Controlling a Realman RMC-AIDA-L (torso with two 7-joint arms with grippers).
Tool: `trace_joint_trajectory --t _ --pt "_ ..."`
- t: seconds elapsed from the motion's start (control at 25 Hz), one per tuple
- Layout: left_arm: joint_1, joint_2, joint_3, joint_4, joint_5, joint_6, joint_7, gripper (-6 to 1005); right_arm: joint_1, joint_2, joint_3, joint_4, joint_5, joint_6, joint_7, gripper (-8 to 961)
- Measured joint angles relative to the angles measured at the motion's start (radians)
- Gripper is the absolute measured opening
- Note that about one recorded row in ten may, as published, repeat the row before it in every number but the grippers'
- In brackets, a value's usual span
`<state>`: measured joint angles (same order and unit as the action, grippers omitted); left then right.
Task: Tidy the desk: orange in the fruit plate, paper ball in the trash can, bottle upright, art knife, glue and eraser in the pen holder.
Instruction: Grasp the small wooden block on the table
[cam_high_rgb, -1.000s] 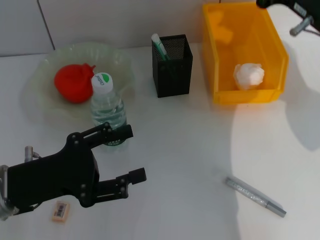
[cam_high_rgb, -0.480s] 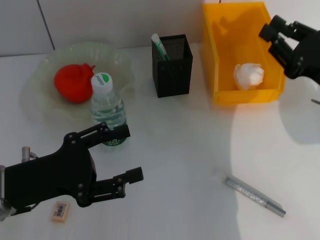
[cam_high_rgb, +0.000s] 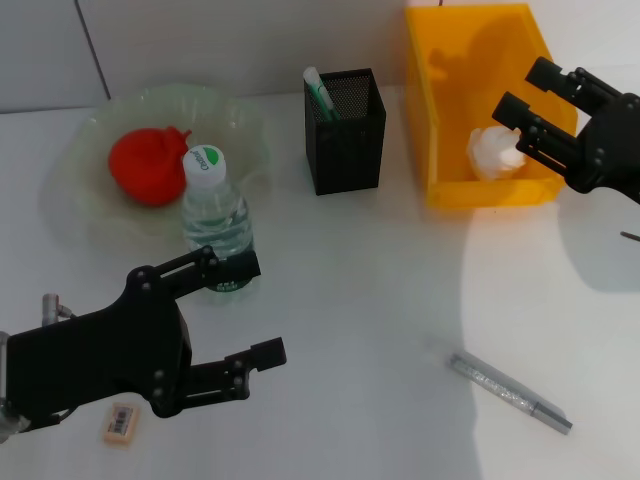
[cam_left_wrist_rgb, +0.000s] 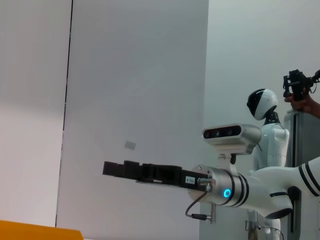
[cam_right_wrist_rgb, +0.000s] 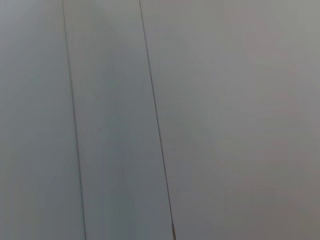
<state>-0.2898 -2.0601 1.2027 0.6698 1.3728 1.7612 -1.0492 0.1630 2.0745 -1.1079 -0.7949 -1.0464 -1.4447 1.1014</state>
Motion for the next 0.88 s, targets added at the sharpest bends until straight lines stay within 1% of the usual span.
trace_joint_trajectory --t 0.04,0.08,0.12,0.16,0.2,0.24,0.28,0.36,0.4,0.48,0.56,0.6,0.72,0.76,0.88 --pt "0.002 0.000 -0.001 0.002 0.000 0.003 0.000 793 -0.005 0.000 0.041 0.012 -0.003 -0.060 0.001 450" --pt "0.006 0.000 -0.001 0.004 0.000 0.007 0.000 792 -0.005 0.000 0.041 0.012 -0.003 -0.060 0.001 514" --pt "0.013 0.000 -0.002 0.006 0.000 0.012 -0.004 792 -0.006 0.000 0.067 0.027 -0.004 -0.089 -0.006 579" --pt "0.018 0.000 -0.002 0.011 0.000 0.013 -0.010 792 -0.006 0.001 0.120 0.067 -0.005 -0.138 -0.050 643" --pt "0.029 0.000 -0.003 0.023 0.000 0.012 -0.030 792 -0.006 0.001 0.120 0.067 -0.005 -0.138 -0.050 674" --pt "0.033 0.000 -0.003 0.028 0.000 0.011 -0.035 791 -0.008 0.000 0.144 0.092 -0.009 -0.161 -0.074 705" --pt "0.043 0.000 -0.002 0.044 0.001 0.007 -0.057 791 -0.008 -0.003 0.160 0.109 -0.019 -0.183 -0.094 736" --pt "0.052 0.000 0.000 0.064 0.004 0.003 -0.081 791 -0.012 -0.018 0.171 0.127 -0.055 -0.206 -0.103 798" --pt "0.066 -0.001 -0.001 0.095 0.017 -0.001 -0.112 790 -0.012 -0.025 0.174 0.132 -0.077 -0.212 -0.104 829" --pt "0.106 -0.006 -0.007 0.198 0.067 -0.026 -0.202 790 -0.012 -0.030 0.184 0.142 -0.095 -0.215 -0.109 829" --pt "0.126 -0.007 -0.008 0.269 0.090 -0.062 -0.301 789 -0.012 -0.031 0.195 0.149 -0.102 -0.215 -0.117 829" --pt "0.128 -0.007 -0.007 0.279 0.095 -0.067 -0.325 789 -0.013 -0.031 0.199 0.149 -0.105 -0.216 -0.120 829" --pt "0.132 -0.006 -0.007 0.367 0.142 -0.085 -0.478 788 -0.016 -0.031 0.209 0.158 -0.110 -0.217 -0.131 829" --pt "0.133 -0.006 -0.008 0.403 0.170 -0.089 -0.540 788 -0.013 -0.030 0.223 0.183 -0.112 -0.213 -0.138 829" --pt "0.132 -0.008 -0.005 0.463 0.217 -0.100 -0.622 787 -0.005 -0.033 0.231 0.199 -0.140 -0.200 -0.116 829"
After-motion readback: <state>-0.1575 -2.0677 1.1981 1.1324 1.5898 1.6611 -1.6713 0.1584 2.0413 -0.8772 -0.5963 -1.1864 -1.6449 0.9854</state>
